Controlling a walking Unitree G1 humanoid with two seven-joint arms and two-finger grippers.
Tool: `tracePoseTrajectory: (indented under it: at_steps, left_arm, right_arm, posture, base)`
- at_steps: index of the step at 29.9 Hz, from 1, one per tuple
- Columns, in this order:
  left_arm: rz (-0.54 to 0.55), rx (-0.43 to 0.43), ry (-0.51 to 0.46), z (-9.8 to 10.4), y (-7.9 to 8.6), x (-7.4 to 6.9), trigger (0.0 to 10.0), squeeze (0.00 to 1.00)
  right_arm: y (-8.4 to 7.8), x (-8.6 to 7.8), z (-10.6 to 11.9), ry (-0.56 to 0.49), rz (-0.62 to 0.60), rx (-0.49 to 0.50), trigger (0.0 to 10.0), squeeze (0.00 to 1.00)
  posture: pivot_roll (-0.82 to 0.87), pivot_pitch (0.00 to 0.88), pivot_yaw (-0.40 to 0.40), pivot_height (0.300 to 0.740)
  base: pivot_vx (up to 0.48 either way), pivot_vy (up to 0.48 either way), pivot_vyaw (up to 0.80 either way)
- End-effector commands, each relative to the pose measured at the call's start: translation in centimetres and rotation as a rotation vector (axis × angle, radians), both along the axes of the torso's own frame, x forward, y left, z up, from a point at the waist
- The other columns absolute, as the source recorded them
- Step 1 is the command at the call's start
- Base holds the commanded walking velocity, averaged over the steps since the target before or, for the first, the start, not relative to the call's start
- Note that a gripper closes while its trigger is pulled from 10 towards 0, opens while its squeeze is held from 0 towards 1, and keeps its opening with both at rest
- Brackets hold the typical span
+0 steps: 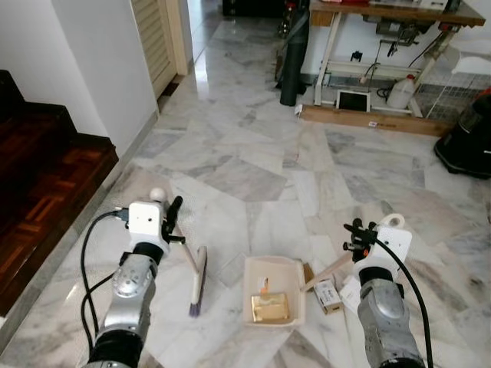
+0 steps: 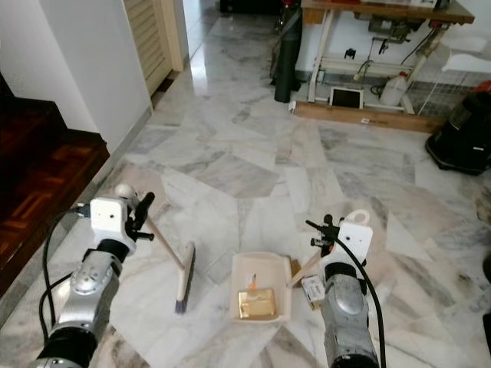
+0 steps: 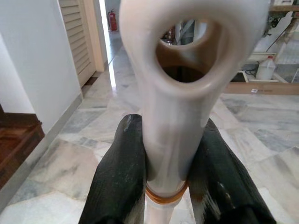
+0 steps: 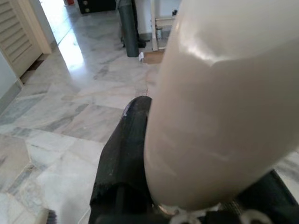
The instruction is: Sweep floor
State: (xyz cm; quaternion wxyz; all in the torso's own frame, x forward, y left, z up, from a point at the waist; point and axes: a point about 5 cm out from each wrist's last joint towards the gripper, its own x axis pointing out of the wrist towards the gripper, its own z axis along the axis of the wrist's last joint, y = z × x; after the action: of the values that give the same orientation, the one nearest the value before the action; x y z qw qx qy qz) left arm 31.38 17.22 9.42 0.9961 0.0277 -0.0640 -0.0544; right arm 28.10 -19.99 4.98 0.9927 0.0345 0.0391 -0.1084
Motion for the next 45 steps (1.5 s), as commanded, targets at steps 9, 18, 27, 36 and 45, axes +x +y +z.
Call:
tracePoseTrajectory:
  at_steps: [9, 18, 27, 36, 45]
  left_arm:
    - [-0.046, 0.003, -0.078, 2.0, -1.5, 1.8, 10.0, 0.00]
    - [-0.054, 0.021, -0.046, 1.3, -1.1, 1.7, 10.0, 0.00]
    - [-0.047, 0.031, -0.029, 1.1, -0.7, 1.9, 10.0, 0.00]
    - [-0.058, 0.042, -0.015, 0.9, -0.9, 2.0, 10.0, 0.00]
    - [-0.026, 0.050, -0.020, 0.7, -0.3, 1.8, 10.0, 0.00]
  right_arm:
    - [-0.3, 1.0, 2.0, -0.092, -0.039, -0.026, 10.0, 0.00]
    - [-0.2, 0.7, 1.9, -0.103, -0.087, -0.012, 10.0, 0.00]
    - [0.0, 0.7, 1.7, -0.099, -0.097, -0.002, 10.0, 0.00]
    - [0.6, 1.0, 1.8, -0.104, -0.087, 0.023, 10.0, 0.00]
    - [0.8, 1.1, 1.6, -0.096, -0.065, 0.028, 10.0, 0.00]
  posture:
    - [-0.07, 0.000, -0.019, 0.740]
    - [-0.15, 0.000, 0.043, 0.740]
    - [-0.18, 0.000, 0.073, 0.740]
    - [-0.17, 0.000, 0.079, 0.740]
    - [-0.11, 0.000, 0.046, 0.740]
  base:
    - [0.000, 0.000, 0.05]
    - [0.000, 0.000, 0.76]
    - [0.000, 0.000, 0.80]
    - [0.000, 0.000, 0.80]
    - [0.000, 0.000, 0.80]
